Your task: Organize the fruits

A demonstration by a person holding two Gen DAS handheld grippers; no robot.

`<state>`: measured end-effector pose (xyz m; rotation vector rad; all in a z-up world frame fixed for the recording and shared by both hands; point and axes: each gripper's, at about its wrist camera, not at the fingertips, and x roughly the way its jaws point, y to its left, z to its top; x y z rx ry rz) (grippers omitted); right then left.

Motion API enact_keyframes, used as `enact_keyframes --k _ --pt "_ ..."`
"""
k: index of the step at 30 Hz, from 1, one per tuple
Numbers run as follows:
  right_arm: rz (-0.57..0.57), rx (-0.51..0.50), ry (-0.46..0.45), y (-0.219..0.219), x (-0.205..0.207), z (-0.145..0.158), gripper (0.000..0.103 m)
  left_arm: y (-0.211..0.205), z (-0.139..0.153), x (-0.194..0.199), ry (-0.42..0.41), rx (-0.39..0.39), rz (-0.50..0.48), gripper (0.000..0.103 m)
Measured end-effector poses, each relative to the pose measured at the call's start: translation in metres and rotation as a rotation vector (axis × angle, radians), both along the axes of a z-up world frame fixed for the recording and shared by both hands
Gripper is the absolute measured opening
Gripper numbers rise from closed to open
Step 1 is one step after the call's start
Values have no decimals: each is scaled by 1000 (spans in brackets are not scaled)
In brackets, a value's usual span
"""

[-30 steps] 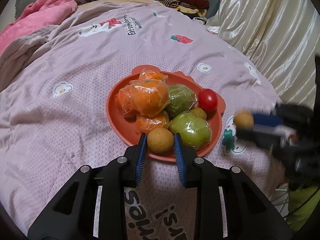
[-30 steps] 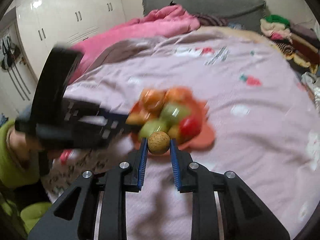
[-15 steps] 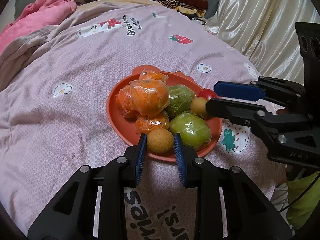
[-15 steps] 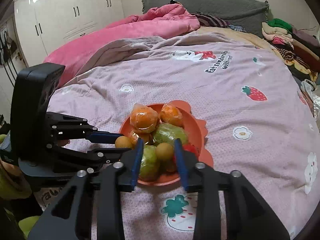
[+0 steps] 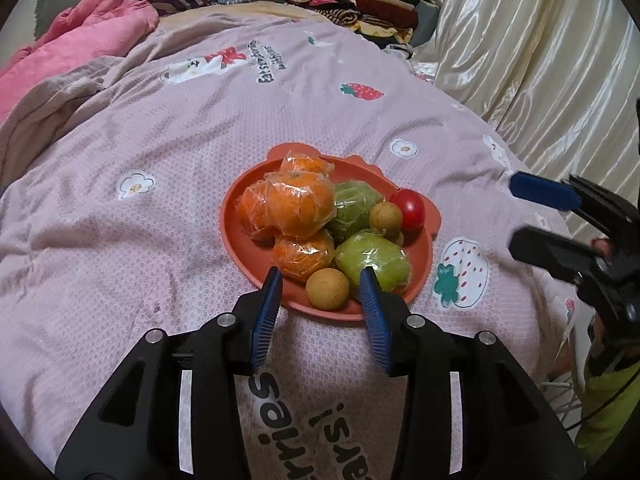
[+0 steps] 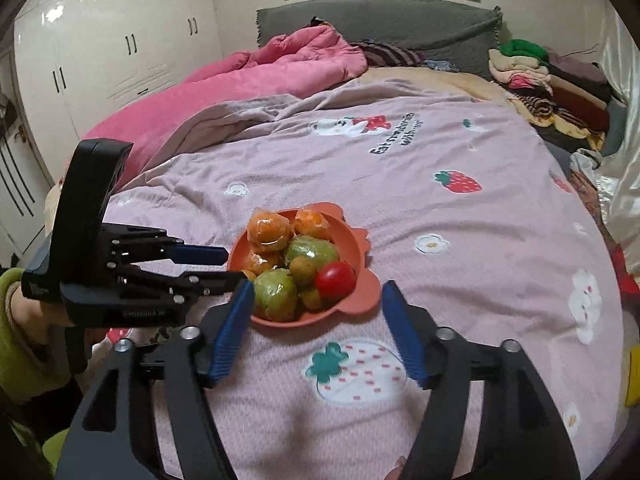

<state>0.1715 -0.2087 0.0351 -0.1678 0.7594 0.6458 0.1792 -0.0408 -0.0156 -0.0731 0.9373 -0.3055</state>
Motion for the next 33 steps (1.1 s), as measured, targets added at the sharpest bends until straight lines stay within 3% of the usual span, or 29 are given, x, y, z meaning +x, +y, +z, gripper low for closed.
enact_keyframes --k 2,6,9,12,23,26,33 --pt "-9 3 -17 -3 -9 4 78 2 7 -6 -14 -5 9 39" --pt "-26 2 -36 -5 -25 11 90 8 22 -26 -40 10 55 67" --pt "-52 -5 -66 -7 -42 14 94 16 32 -47 -62 18 92 84" --pt "-78 3 -90 -13 -58 15 98 23 38 -67 -84 45 127 93" --pt "-156 9 -114 -26 -91 14 98 25 47 -124 -114 50 231 93" --pt "-170 12 -111 -31 -97 13 98 24 42 -133 -94 22 244 93" --pt "-170 13 -90 -34 -110 6 98 18 38 -143 -86 37 255 93"
